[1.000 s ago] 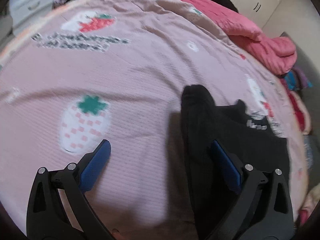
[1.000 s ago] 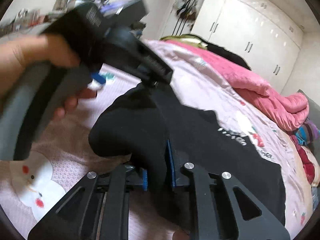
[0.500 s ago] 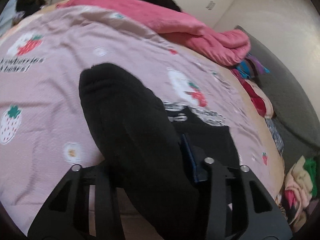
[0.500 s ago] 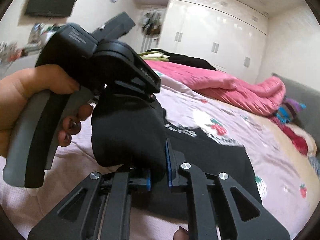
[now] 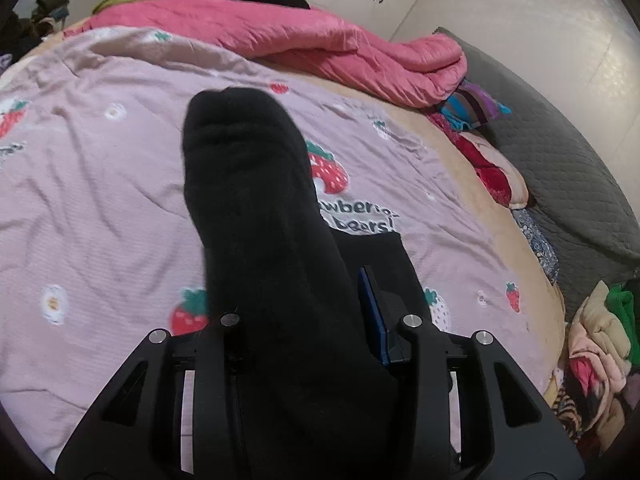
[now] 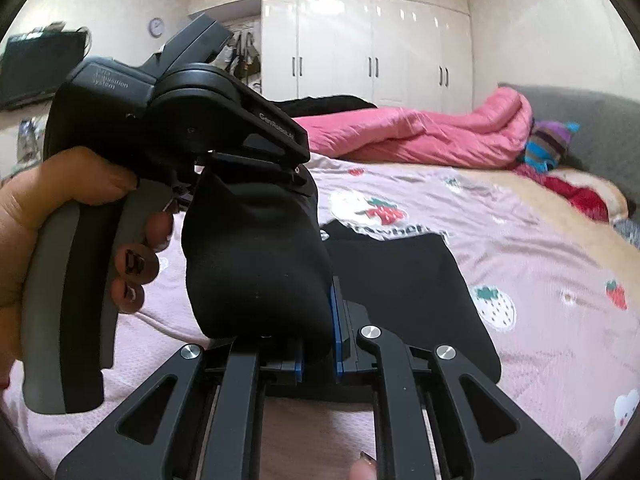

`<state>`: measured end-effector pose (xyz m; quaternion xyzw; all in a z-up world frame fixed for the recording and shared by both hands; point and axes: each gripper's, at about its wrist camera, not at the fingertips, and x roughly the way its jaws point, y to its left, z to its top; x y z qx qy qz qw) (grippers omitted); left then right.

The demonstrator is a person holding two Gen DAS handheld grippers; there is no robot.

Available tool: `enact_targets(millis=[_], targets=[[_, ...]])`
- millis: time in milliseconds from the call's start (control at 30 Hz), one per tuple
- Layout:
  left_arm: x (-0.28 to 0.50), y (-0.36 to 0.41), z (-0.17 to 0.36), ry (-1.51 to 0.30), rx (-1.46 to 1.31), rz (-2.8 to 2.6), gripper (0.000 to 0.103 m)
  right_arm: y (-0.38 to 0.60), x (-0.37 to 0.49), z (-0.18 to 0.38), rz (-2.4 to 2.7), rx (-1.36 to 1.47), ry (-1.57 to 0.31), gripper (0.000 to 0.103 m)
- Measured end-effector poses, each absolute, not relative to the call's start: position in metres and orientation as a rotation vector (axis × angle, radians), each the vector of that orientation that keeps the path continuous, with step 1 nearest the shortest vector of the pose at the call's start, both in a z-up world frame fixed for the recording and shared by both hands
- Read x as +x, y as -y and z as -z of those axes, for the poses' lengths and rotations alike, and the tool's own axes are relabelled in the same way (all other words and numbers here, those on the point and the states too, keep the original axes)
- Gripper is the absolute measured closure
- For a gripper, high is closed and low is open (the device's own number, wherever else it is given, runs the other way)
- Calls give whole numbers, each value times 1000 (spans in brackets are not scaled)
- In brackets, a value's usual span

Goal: Fold small clothes
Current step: 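Lift the grasped edge with both grippers and fold it over onto the sweatshirt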

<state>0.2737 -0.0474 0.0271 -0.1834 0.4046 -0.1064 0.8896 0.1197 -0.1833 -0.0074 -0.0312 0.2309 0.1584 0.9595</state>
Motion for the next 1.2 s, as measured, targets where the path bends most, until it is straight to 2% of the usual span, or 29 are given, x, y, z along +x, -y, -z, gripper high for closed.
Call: enact_targets(millis=[233, 433, 533, 667, 900, 1000, 1133, 1200], targets=[[303, 91, -10, -936, -336, 197, 71, 223, 143, 20, -336, 126, -592, 94], [325, 116, 16, -1027, -321, 175, 61, 258, 165, 40, -347, 358, -740, 94], [330, 125, 22, -1038, -309, 169, 51, 270, 171, 49, -368, 471, -800, 94], [334, 133, 21, -1031, -319, 205, 24, 288, 177, 61, -399, 612, -866, 92], [317, 122, 3, -954, -357, 241, 20, 315, 185, 79, -466, 815, -954, 87], [299, 106, -7, -928, -300, 222, 17, 321, 184, 74, -509, 834, -972, 78], [267, 85, -7, -917, -198, 180, 17, 319, 193, 57, -564, 767, -980, 54], [253, 76, -3, -919, -158, 163, 17, 317, 200, 44, -553, 706, -965, 46]])
